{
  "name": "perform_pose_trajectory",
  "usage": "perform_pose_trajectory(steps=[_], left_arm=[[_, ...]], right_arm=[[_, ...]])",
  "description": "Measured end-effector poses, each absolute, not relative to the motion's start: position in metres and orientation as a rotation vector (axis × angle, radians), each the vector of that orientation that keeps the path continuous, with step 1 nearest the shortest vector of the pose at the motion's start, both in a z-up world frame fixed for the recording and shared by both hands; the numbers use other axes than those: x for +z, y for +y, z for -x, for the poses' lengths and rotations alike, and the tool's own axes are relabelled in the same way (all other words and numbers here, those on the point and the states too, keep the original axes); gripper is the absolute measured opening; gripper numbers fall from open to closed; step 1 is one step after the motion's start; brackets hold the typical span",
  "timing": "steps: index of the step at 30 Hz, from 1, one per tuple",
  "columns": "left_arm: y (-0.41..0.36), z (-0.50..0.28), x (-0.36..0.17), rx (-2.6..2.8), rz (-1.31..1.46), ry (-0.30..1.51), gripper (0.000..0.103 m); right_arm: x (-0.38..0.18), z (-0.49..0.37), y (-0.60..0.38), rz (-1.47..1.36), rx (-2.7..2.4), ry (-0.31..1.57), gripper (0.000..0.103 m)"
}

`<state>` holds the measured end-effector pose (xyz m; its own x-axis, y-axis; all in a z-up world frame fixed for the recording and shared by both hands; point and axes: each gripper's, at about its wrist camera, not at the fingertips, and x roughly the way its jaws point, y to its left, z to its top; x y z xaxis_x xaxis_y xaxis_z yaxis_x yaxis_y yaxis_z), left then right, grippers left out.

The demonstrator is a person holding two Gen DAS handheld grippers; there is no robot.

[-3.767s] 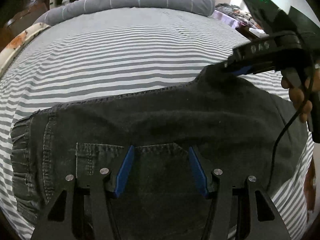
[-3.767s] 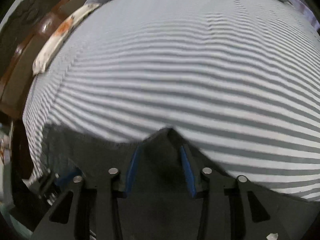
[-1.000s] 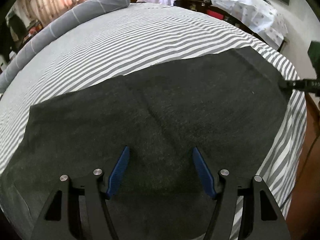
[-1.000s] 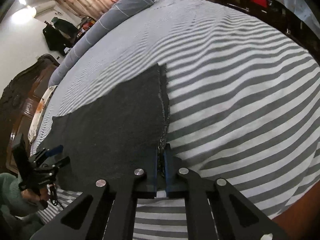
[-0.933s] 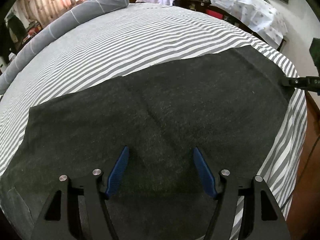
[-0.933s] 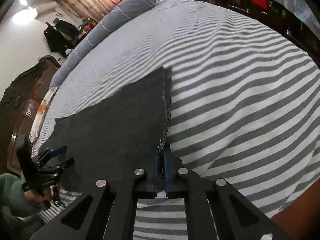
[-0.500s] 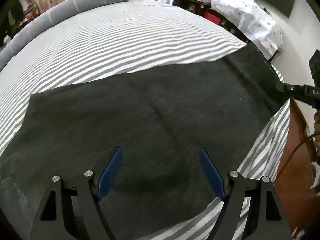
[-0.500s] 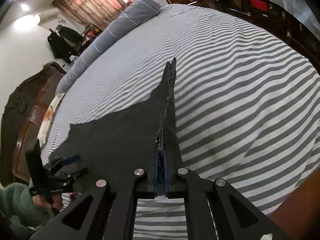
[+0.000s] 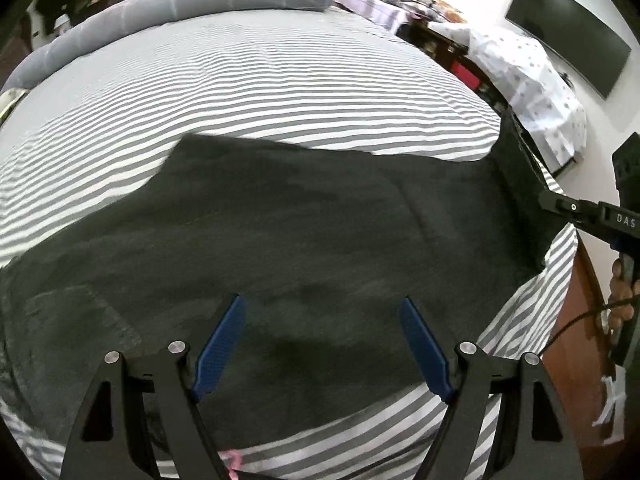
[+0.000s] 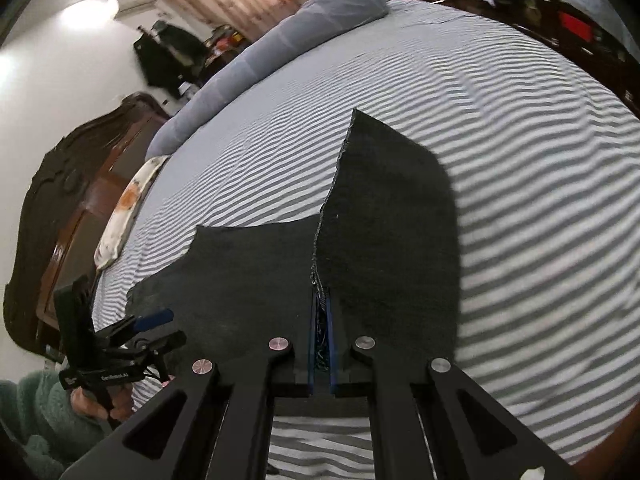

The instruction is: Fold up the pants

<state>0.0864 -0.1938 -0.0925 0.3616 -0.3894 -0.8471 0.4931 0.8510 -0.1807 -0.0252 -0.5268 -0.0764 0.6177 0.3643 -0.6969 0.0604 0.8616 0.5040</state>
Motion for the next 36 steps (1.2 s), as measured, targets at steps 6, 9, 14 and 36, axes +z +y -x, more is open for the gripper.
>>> perform_pose_trajectory(steps=[6, 9, 14, 36], left_arm=[[-0.148, -0.085, -0.097, -0.52, -0.057, 1.071, 0.08], [-0.125, -0.087, -0.097, -0.505, -0.029, 1.07, 0.08], [-0.085, -0.092, -0.095, -0.465, 0.029, 1.067, 0.08], [-0.039, -0.099, -0.089, -0.502, 0.191, 1.073, 0.08]], right_arm=[[-0.077, 0.003, -0.475, -0.492, 0.243, 0.925, 0.006], [-0.08, -0.008, -0.446, -0.476, 0.281, 0.949, 0.006], [-0.085, -0.025, -0.392, -0.435, 0.36, 0.989, 0.006], [-0.113, -0.026, -0.273, -0.331, 0.464, 1.08, 0.036]])
